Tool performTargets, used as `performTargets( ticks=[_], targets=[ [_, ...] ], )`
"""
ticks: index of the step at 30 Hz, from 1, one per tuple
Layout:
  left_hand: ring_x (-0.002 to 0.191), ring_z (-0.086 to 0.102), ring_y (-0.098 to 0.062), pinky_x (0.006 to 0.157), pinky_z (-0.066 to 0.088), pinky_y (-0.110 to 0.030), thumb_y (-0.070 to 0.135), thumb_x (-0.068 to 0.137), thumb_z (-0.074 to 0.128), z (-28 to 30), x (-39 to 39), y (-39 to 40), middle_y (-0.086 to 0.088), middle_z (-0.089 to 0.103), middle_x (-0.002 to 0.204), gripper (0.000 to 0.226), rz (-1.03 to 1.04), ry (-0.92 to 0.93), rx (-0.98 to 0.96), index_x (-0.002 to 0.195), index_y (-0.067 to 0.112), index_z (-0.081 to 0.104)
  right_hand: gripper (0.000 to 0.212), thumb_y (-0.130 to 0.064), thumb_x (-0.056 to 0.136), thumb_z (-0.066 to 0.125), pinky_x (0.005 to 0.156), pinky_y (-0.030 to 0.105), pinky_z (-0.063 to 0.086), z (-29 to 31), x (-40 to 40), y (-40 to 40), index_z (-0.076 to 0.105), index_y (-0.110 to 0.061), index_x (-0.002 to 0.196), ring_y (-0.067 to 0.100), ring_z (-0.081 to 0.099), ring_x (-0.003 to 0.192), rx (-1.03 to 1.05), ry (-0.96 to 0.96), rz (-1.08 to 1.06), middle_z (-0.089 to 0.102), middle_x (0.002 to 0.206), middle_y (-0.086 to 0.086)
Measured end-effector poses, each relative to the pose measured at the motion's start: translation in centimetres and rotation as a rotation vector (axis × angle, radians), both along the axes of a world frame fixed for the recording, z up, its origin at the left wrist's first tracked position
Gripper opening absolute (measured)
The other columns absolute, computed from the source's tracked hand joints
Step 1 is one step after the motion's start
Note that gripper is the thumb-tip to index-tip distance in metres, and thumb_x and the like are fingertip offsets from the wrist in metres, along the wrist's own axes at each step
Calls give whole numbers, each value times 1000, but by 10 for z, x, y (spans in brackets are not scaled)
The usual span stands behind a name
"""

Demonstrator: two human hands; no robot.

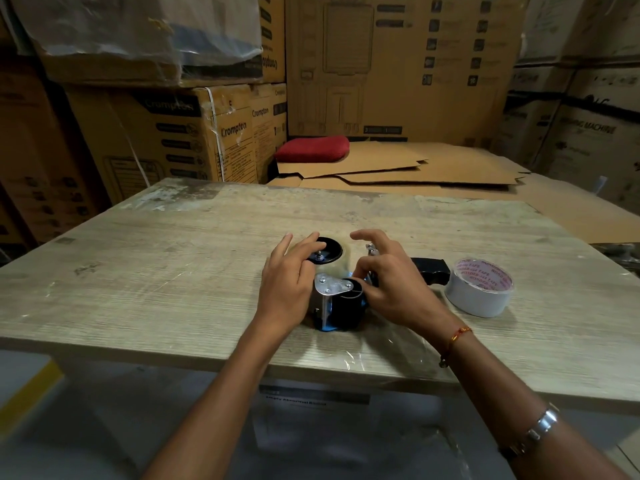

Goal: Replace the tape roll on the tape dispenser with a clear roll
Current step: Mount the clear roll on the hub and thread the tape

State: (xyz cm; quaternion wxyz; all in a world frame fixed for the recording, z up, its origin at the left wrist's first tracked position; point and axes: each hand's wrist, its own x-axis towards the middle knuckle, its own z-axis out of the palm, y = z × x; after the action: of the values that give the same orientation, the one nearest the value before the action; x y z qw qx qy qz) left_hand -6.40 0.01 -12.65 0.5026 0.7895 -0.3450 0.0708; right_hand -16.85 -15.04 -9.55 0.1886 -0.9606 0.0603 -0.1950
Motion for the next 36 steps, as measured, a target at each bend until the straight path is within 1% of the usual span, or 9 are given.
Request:
performTargets(
  ticks=[3,8,12,14,19,27,31,34,36],
  targets=[
    [150,16,-10,120,21,-50,27,89,28,-1,1,0,25,43,145,54,-5,9,-5,132,30,60,14,-20,90,71,111,51,38,2,-1,-1,70,-19,76,21,36,139,8,12,23,38,155,-5],
    [150,17,-11,120,19,-53,28,90,27,-2,2,-1,15,41,155,55,-3,-7,3,136,32,55,17,-16,89,71,112,52,38,4,-6,0,68,-21,73,22,30,145,-70,-10,48,41,154,-4],
    [149,23,-12,119,24,-53,30,90,27,-6,8,-1,14,45,153,54,-10,19,0,135,29,57,20,-30,90,69,108,65,35,5,-18,15,73,-16,75,32,27,147,-318,3,-100,42,154,1],
    [145,35,-13,116,32,-51,31,90,28,-9,12,-1,10,51,149,54,-27,41,-36,132,26,61,23,-31,90,67,107,69,33,5,-21,24,73,-15,75,35,30,145,-322,0,-161,42,154,2],
    [137,47,-14,111,40,-50,31,88,29,-7,7,-5,4,55,146,55,-27,23,-63,128,21,64,19,-28,91,67,105,56,39,-6,-24,19,71,-15,77,27,38,136,-145,-49,-111,43,151,-1],
    [137,43,-15,110,35,-55,29,89,28,-4,1,-5,6,52,148,52,13,-6,-23,127,25,63,17,-19,88,69,109,50,37,-4,-29,5,67,-21,71,16,28,140,41,-60,57,41,149,-8],
    [137,42,-15,110,35,-53,28,89,29,-4,1,-4,4,52,148,51,11,-12,-24,126,24,64,20,-19,86,69,111,36,33,-2,-34,0,64,-24,67,10,30,138,117,-68,121,40,148,-11],
    [139,43,-14,113,31,-60,28,93,34,-3,0,-2,8,53,146,43,22,-46,-45,125,29,63,18,-20,87,71,107,30,31,-3,-37,-1,66,-23,70,9,31,138,111,-90,133,40,148,-9],
    [138,46,-10,116,22,-63,24,97,42,0,-9,4,11,57,142,34,73,-107,-115,124,30,63,15,-23,88,71,110,33,33,-7,-40,-2,69,-20,73,14,31,140,92,-132,123,42,149,-6]
  ],
)
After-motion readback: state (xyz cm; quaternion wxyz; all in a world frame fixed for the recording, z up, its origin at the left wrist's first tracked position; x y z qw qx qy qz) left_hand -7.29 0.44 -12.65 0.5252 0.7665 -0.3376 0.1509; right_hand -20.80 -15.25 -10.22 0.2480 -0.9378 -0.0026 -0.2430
